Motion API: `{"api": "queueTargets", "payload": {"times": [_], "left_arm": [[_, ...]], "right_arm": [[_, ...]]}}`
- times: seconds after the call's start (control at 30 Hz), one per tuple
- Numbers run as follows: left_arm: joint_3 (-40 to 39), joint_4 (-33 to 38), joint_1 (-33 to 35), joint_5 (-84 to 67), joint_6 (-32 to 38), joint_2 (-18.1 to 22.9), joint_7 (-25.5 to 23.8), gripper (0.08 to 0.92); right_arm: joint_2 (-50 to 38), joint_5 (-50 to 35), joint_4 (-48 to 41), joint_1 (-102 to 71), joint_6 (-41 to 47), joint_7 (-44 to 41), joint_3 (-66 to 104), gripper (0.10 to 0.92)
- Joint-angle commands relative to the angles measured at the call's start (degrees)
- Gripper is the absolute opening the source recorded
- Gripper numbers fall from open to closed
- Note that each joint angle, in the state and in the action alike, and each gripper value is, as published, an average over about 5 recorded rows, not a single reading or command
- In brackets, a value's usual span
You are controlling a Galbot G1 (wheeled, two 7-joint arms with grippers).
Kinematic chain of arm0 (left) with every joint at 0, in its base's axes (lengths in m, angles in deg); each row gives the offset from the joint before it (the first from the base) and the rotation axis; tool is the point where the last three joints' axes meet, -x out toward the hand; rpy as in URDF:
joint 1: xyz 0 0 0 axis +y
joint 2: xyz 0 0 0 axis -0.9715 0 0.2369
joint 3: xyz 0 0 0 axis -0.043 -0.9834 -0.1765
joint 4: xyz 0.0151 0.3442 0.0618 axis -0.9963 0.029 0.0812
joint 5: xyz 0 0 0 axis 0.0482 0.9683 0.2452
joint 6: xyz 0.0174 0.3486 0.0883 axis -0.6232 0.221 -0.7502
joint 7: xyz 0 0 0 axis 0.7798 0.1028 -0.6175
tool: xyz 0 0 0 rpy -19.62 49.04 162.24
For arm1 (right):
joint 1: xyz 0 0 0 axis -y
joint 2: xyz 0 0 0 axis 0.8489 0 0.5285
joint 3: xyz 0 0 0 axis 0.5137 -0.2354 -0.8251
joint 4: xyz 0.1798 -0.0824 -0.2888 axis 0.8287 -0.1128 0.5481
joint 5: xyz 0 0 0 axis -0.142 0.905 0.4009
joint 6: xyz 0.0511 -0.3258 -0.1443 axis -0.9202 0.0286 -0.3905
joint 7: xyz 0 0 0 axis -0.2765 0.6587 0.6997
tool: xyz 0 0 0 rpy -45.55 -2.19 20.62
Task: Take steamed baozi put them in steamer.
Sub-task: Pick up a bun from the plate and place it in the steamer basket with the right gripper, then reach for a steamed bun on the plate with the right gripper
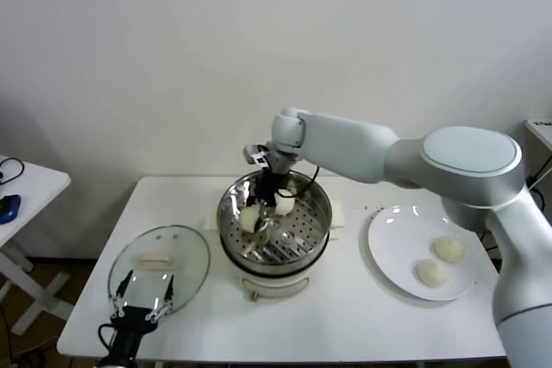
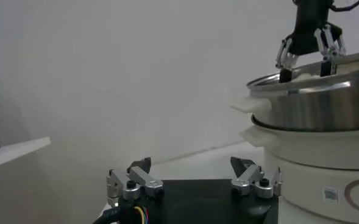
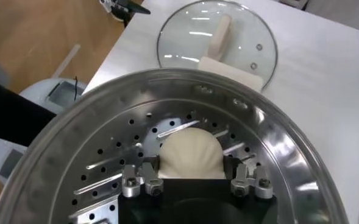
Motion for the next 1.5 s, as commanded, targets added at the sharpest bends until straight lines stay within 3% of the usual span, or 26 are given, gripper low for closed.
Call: {"api": "queueTargets", "payload": {"times": [0.03, 0.47, 0.67, 0.9, 1.27, 1.5], "left_arm": [[-0.1, 0.0, -0.4, 0.4, -0.4, 0.1, -0.1, 0.823], [-0.1, -0.2, -0.6, 0.4, -0.4, -0.1, -0.1, 0.823], [-0.1, -0.1, -0.6, 0.5, -0.4, -0.1, -0.1, 0.823], [-0.1, 0.1, -0.4, 0.5, -0.4, -0.1, -0.1, 0.823], [-0.6, 0.2, -1.4, 0.6, -1.0, -0.2, 0.7, 0.823], [-1.2, 0.1, -2.4, 1.0, -1.8, -0.4, 0.8, 0.823]], "right_arm": [[1.1, 1.8, -1.0, -1.3, -0.5, 0.0, 0.1, 0.671], [1.6, 2.8, -1.3, -1.8, -1.1, 0.3, 0.7, 0.684], [0.7, 3.3, -0.4, -0.8, -1.5, -0.3, 0.7, 0.796], [-3.3, 3.1, 4.6, 2.7, -1.4, -1.3, 0.8, 0.822], [-23.6, 0.3, 22.5, 18.5, -3.8, -4.5, -1.4, 0.823], [-39.9, 8.5, 28.2, 21.2, -7.4, -7.4, -4.4, 0.823]]}}
